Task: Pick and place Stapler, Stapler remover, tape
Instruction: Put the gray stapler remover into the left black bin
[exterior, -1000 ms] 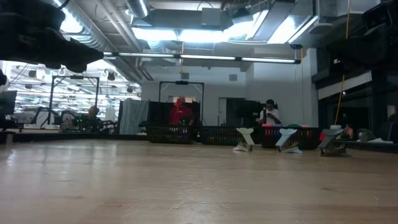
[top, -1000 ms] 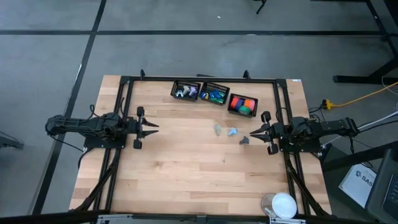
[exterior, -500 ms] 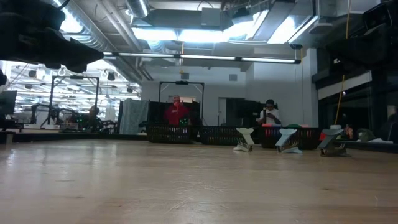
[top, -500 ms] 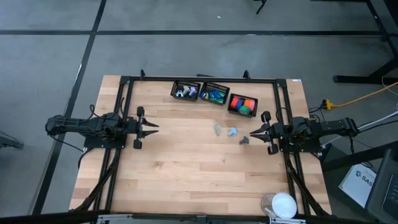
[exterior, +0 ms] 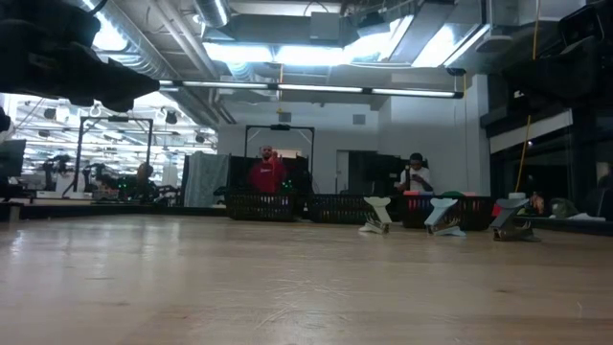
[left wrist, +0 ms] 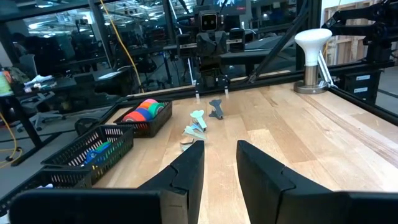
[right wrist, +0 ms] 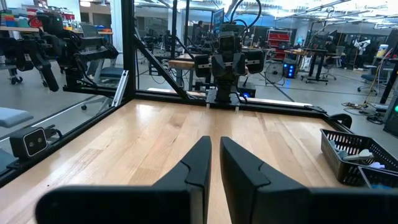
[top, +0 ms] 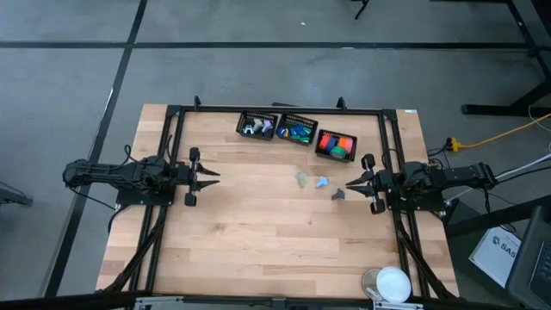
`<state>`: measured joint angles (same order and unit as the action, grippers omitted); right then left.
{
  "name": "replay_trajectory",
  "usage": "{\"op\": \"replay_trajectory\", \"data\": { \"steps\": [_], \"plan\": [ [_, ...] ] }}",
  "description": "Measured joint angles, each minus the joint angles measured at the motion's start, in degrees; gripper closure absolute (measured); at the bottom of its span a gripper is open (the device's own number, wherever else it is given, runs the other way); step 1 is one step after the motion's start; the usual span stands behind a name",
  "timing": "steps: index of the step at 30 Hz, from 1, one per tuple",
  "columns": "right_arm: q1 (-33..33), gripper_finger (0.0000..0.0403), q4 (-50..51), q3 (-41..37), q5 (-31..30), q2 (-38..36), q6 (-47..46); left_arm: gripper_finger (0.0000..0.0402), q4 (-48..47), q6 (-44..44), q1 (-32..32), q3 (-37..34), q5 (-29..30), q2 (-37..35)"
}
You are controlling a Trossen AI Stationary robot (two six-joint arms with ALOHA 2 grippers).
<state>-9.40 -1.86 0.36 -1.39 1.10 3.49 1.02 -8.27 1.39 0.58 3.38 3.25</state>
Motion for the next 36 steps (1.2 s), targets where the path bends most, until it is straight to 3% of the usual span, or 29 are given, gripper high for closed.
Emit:
{"op": "replay_trajectory", "data": {
  "steps": [13, 20, 31, 36],
  "plan": [
    [-0.01, 0.0363, -2.63, -0.01, 0.0, 0.02, -0.05, 0.0311, 0.0, 0.0, 0.01, 0.0, 0.0, 0.0],
    [0.02, 0.0363, -5.62, -0.02, -0.11, 0.02, -7.34, 0.0311, 0.0, 0.0, 0.0, 0.0, 0.01, 0.01],
    [0.02, 0.0363, -6.2, 0.09, -8.69, 0.69, -4.47, 0.0311, 0.0, 0.0, 0.0, 0.0, 0.01, 0.02],
    [0.01, 0.0362, -6.18, 4.09, -9.14, 6.49, -2.99, 0.0311, 0.0, 0.0, 0.0, 0.0, 0.02, 0.02]
  ]
}}
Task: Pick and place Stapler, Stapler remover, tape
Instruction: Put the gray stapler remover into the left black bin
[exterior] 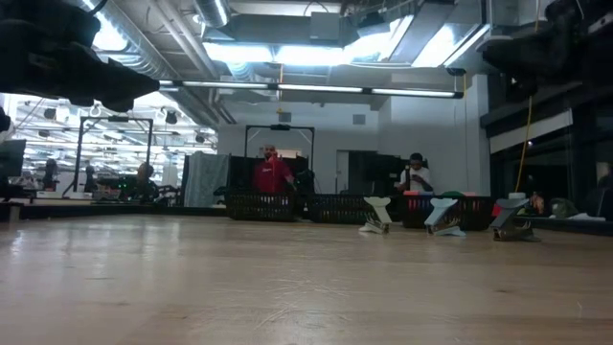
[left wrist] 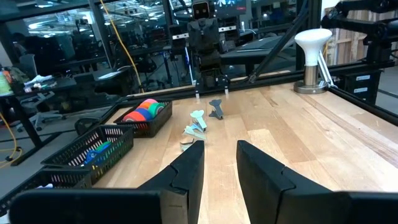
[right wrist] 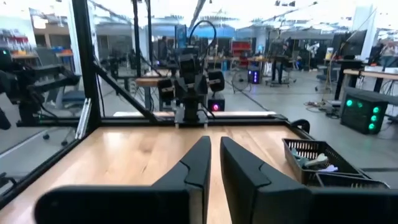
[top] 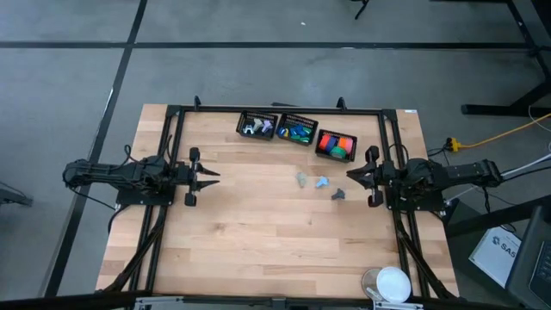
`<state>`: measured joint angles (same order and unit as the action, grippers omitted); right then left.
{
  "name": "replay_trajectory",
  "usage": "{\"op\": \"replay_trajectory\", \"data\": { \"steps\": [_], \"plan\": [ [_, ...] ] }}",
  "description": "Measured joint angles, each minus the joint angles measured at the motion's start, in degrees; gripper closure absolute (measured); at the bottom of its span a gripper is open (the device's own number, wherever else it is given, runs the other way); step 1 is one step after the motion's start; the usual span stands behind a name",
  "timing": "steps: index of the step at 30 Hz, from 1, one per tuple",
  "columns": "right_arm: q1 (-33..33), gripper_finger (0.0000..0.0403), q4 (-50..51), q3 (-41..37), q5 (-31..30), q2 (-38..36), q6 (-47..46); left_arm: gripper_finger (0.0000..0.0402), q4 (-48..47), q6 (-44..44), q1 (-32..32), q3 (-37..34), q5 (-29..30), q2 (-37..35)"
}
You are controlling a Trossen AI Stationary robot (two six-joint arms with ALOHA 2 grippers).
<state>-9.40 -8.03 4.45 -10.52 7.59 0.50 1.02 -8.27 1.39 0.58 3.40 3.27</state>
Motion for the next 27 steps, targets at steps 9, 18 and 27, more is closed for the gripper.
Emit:
{"op": "replay_trajectory", "data": {
  "steps": [9, 18, 27],
  "plan": [
    [-0.01, 0.0311, 0.15, 8.5, -0.02, 16.52, 1.72, 0.0311, 0.0, 0.01, 0.01, 0.0, 0.0, 0.0],
    [0.0, 0.0259, 0.07, 15.59, -0.01, 33.11, 3.07, 0.0311, 0.0, 0.01, 0.01, 0.0, 0.0, 0.0],
    [0.01, 0.0248, 0.01, 22.25, -0.02, 42.24, 10.63, 0.0311, 0.0, 0.01, 0.0, 0.0, -0.01, 0.0]
  ]
}}
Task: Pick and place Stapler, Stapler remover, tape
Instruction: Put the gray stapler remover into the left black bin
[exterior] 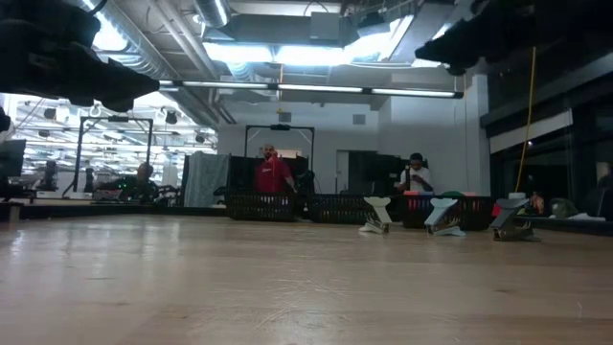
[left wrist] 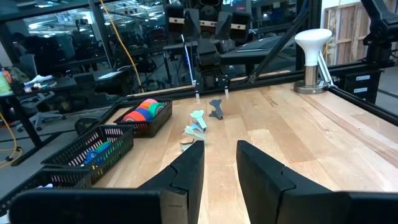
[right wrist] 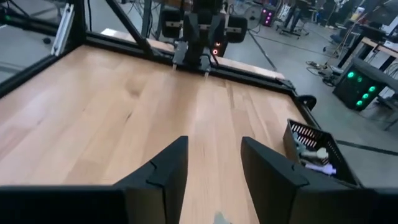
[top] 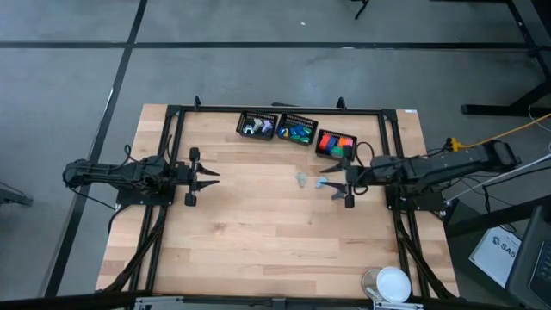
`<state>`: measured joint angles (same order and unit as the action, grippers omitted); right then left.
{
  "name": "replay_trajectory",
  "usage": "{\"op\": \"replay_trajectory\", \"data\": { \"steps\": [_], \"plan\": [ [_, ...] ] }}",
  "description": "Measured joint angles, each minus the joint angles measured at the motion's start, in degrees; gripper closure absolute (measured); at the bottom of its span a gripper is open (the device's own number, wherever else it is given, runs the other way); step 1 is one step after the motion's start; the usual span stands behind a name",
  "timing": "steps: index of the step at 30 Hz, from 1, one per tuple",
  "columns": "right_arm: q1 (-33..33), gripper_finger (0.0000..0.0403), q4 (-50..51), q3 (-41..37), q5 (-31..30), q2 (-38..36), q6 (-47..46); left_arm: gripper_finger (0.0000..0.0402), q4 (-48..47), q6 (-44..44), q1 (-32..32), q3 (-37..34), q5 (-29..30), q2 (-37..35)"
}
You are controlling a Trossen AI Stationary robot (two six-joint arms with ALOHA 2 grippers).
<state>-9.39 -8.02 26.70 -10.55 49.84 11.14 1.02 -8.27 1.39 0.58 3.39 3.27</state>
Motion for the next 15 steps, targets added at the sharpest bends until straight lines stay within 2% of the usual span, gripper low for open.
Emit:
{"op": "replay_trajectory", "data": {
  "steps": [7, 15],
  "plan": [
    [-0.1, 0.0253, -3.51, 2.35, 0.11, 1.52, -0.13, 0.0311, 0.0, 0.02, 0.0, 0.0, -0.01, 0.0],
    [-0.15, 0.0253, -4.62, 4.94, 3.19, 1.55, 0.03, 0.0311, 0.0, -0.01, 0.0, 0.0, -0.01, 0.0]
  ]
}}
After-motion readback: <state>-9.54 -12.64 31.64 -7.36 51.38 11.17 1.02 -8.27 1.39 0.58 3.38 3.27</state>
